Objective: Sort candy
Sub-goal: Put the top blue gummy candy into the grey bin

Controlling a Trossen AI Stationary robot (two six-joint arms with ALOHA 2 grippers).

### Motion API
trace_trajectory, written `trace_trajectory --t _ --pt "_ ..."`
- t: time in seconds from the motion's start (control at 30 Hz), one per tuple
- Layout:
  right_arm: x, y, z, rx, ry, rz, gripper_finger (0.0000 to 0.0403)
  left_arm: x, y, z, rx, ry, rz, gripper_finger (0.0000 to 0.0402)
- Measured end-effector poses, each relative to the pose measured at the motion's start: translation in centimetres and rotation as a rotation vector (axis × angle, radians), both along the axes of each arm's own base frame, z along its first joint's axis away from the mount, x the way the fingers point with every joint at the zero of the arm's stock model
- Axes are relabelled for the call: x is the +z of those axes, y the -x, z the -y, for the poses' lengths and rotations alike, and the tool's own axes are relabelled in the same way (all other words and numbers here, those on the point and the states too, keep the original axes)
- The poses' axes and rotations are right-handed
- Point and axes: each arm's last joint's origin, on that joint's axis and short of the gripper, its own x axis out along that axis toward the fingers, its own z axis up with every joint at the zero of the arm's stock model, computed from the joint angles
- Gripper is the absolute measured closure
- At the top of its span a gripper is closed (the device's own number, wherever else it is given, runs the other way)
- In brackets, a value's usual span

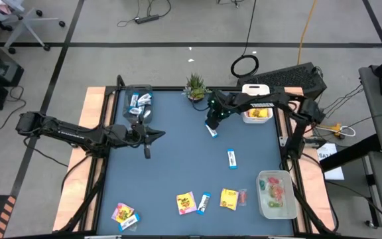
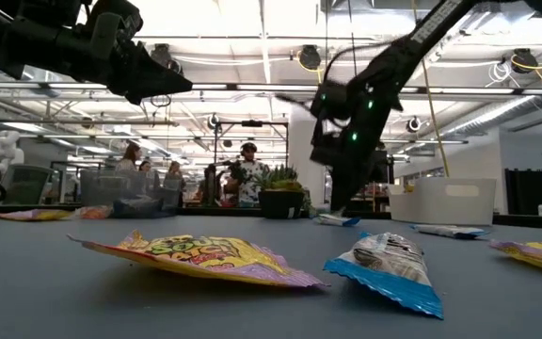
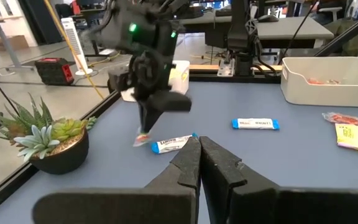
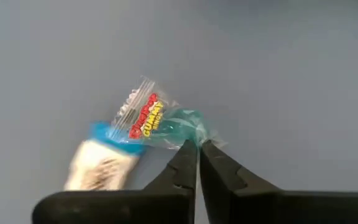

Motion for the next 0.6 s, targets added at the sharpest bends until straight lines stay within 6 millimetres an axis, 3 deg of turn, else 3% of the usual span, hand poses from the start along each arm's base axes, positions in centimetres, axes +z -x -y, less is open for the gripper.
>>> trace_trajectory --t 0.17,0.37,0.6 --pt "4.1 0.6 -3.6 0.088 0.005 0.02 0.04 0.0 0.0 0.0 -0.001 0.0 0.0 0.0389" --pt "8.8 2.8 -10.9 0.203 -0.045 0.011 0.0402 0.0 0.0 0.0 -0.001 0.0 -0.001 0.0389" --pt "10.8 6.6 -20.0 0.227 -0.173 -0.109 0.0402 0.0 0.0 0.0 -0.001 0.0 0.0 0.0389"
